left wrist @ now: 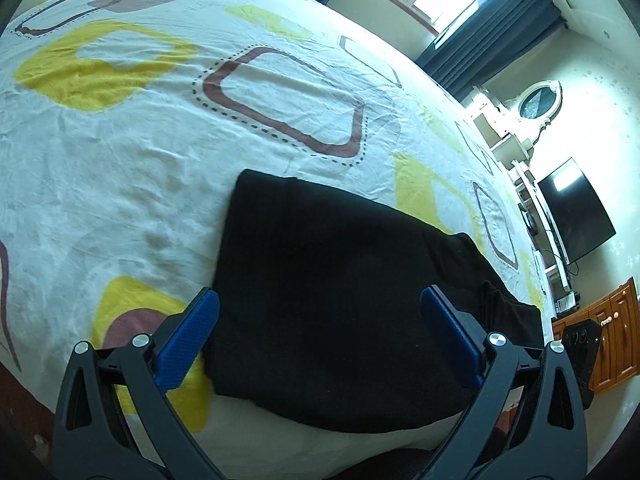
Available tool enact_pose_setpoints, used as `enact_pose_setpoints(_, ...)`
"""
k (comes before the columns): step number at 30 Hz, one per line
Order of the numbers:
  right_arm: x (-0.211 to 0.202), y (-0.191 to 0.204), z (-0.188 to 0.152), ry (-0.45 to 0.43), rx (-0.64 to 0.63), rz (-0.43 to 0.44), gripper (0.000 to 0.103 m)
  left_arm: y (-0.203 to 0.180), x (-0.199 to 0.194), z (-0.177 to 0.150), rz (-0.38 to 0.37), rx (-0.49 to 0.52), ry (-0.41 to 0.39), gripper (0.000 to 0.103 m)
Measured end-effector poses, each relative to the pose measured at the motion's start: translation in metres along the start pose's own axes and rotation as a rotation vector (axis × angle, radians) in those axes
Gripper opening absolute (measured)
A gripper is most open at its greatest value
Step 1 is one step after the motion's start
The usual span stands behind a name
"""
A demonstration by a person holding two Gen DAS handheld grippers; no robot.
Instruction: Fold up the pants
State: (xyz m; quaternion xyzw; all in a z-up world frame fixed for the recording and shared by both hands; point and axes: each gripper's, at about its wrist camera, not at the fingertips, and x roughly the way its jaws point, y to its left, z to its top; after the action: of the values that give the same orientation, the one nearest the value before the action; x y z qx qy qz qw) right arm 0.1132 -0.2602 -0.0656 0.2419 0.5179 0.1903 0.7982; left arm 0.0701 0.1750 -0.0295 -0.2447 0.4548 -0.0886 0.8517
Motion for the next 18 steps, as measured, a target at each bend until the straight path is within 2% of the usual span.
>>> enact_pose_setpoints(2,-0.005,-0.001,0.000,-0.008,-0.010,0.011,0.066,0.018,-0.002,-0.002,-0.011,-0.045,0.021,0.101)
enact_pose_setpoints(7,-0.023,-0.002,-0.005,-0.042,0.041,0.084,0.066,0.063,-0.008,-0.003,-0.113,-0.195,0.037,0.100)
enact_pose_setpoints(11,-0.034,0.001,-0.021,-0.064,0.041,0.112,0.066,0.081,-0.004,-0.003,-0.231,-0.268,0.050,0.100)
enact_pose_setpoints(16,-0.033,0.005,-0.035,-0.038,0.060,0.121,0.066,0.069,0.018,0.011,-0.294,-0.200,0.114,0.100)
enact_pose_setpoints(18,-0.033,0.005,-0.039,-0.028,0.071,0.118,0.067,0.060,0.030,0.021,-0.280,-0.153,0.165,0.100)
